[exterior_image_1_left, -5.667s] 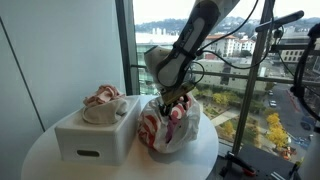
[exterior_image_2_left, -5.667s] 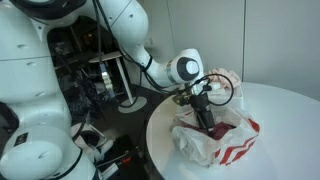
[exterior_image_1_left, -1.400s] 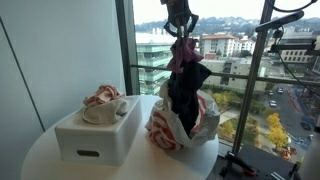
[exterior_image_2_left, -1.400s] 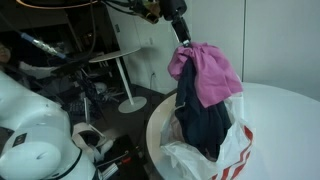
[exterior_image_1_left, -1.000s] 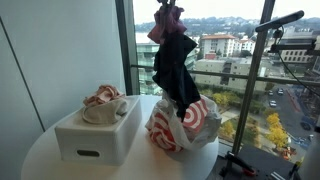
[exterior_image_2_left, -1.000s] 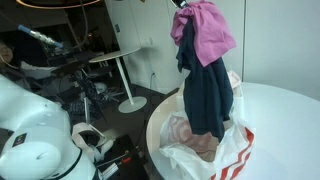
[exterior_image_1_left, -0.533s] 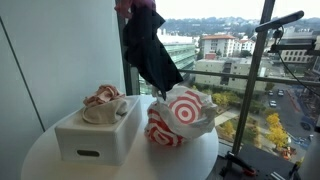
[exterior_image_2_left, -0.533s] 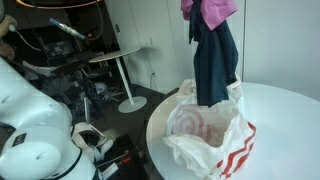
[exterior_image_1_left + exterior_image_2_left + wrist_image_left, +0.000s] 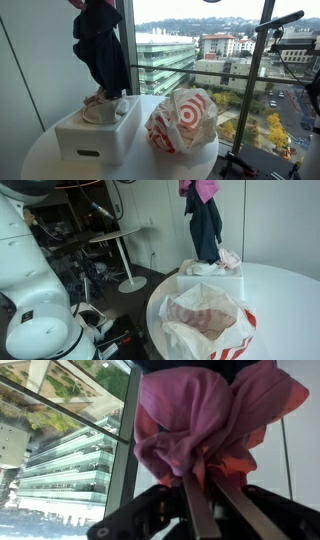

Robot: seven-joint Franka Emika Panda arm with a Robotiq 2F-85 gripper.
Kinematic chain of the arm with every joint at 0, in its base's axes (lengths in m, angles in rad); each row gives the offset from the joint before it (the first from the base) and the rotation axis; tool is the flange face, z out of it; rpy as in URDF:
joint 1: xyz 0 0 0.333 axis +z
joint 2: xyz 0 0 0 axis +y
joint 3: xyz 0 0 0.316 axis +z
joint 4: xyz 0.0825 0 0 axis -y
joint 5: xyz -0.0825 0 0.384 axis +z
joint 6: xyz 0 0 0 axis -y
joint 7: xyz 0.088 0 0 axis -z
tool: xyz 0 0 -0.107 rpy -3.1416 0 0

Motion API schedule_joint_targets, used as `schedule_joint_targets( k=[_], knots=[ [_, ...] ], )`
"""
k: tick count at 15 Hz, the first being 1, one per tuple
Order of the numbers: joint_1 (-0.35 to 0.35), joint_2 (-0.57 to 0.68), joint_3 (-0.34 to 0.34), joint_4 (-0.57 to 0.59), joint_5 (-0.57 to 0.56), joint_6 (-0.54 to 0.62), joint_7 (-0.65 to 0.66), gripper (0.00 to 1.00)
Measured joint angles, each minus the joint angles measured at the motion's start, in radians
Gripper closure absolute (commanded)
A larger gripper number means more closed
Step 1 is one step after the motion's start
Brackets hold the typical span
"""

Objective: Remove the towel and shirts from the plastic bag and place them on top of the white container.

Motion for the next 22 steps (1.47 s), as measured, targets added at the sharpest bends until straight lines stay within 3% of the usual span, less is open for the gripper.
schedule_joint_targets(
  k=[3,8,11,17,21,22],
  knots=[
    [0.019,0.090,-0.019,0.034,0.077,0.064,-0.048,0.90],
    [-0.078,0.214,-0.035,-0.006,0.333,0.127,-0.263,0.90],
    [-0.154,0.237,-0.032,-0.088,0.503,0.145,-0.445,0.90],
    [-0.162,0.238,-0.124,-0.301,0.854,0.193,-0.846,0.90],
    [-0.157,0.236,-0.133,-0.428,0.926,0.244,-1.029,0.90],
    [-0.154,0.236,-0.137,-0.452,0.926,0.269,-1.056,0.85]
  ],
)
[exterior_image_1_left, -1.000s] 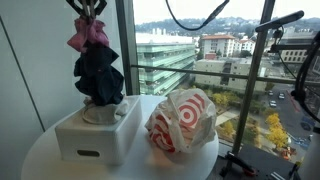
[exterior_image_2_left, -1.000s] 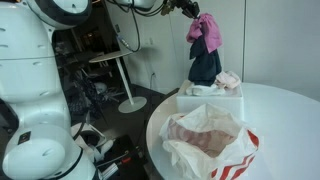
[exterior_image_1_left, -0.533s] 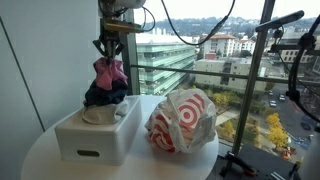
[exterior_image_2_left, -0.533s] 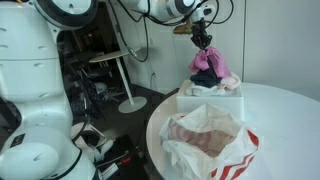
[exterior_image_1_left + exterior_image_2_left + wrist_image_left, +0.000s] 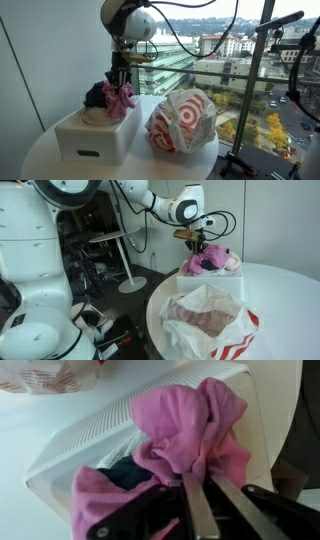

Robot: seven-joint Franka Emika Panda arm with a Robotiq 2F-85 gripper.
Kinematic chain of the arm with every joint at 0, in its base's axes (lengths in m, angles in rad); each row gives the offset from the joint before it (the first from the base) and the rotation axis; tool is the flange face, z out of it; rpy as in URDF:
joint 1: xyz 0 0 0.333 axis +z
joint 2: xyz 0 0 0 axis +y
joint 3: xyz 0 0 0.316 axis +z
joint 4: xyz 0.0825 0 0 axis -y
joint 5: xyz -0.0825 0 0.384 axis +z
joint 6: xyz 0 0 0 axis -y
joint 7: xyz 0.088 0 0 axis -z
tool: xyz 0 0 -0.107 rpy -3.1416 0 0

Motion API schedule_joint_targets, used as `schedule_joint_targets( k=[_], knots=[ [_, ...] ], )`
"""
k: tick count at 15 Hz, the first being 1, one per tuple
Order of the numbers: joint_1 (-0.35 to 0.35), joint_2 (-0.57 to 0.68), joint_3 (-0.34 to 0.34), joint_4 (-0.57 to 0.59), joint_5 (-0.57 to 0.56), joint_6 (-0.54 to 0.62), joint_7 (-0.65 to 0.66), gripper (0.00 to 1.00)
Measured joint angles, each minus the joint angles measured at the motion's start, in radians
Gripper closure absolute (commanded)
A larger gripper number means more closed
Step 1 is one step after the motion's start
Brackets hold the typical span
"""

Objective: Remove the towel and shirts from the plastic bag and place them on top of the white container.

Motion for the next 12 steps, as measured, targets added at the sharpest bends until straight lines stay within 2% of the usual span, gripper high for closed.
schedule_joint_targets(
  k=[2,4,5,6,12],
  knots=[
    [0.005,0.000,-0.006,-0.038,0.000,0.048,-0.041,0.81],
    [0.007,-0.003,-0.007,-0.064,0.000,0.086,-0.070,0.56],
    [0.009,-0.008,-0.007,-0.073,0.000,0.099,-0.081,0.56],
    [0.010,-0.015,-0.007,-0.081,0.001,0.109,-0.085,0.51],
    [0.023,-0.132,-0.017,-0.142,-0.007,0.099,-0.063,0.05]
  ],
)
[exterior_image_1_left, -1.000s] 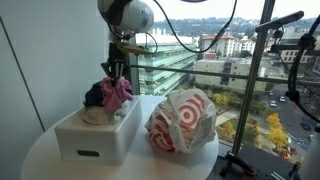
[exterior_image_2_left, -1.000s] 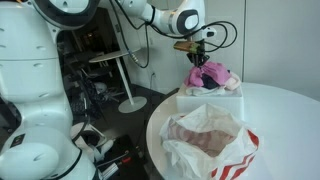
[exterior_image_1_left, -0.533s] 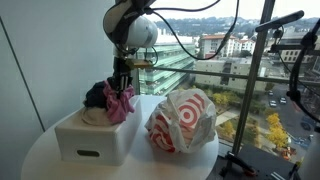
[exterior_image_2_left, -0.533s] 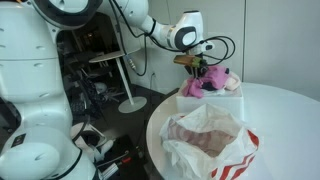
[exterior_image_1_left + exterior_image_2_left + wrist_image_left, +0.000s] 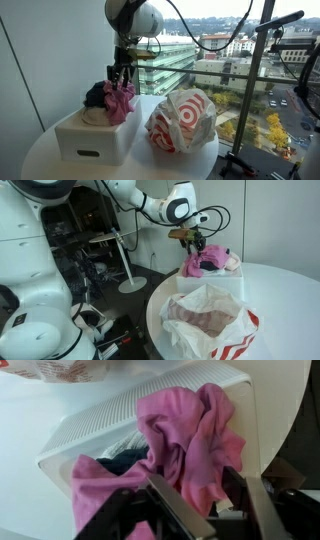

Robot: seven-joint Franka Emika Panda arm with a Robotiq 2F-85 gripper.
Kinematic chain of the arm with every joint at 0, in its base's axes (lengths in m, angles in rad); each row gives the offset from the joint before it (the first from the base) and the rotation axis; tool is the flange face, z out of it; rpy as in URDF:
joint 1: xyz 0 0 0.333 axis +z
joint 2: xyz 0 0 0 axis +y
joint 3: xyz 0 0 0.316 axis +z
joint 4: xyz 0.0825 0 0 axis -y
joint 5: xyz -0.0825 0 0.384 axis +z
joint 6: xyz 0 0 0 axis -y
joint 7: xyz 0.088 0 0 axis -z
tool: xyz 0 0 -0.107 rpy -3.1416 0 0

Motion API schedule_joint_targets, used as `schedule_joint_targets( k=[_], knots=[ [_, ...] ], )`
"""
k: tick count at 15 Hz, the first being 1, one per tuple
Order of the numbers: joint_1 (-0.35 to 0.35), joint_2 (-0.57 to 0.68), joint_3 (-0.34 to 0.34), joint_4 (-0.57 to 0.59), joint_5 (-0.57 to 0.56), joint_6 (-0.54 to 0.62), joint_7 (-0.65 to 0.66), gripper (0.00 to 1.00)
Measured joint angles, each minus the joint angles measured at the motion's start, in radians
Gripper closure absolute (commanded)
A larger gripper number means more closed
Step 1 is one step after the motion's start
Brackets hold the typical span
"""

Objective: Remove the towel and shirts from the plastic bag and place them on top of the white container.

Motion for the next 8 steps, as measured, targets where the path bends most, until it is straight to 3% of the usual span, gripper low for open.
schedule_joint_targets(
  k=[4,8],
  knots=[
    [0.008,-0.172,-0.013,-0.052,-0.001,-0.100,0.069,0.00],
    [0.008,-0.370,-0.036,-0.092,-0.043,-0.345,0.225,0.00]
  ],
)
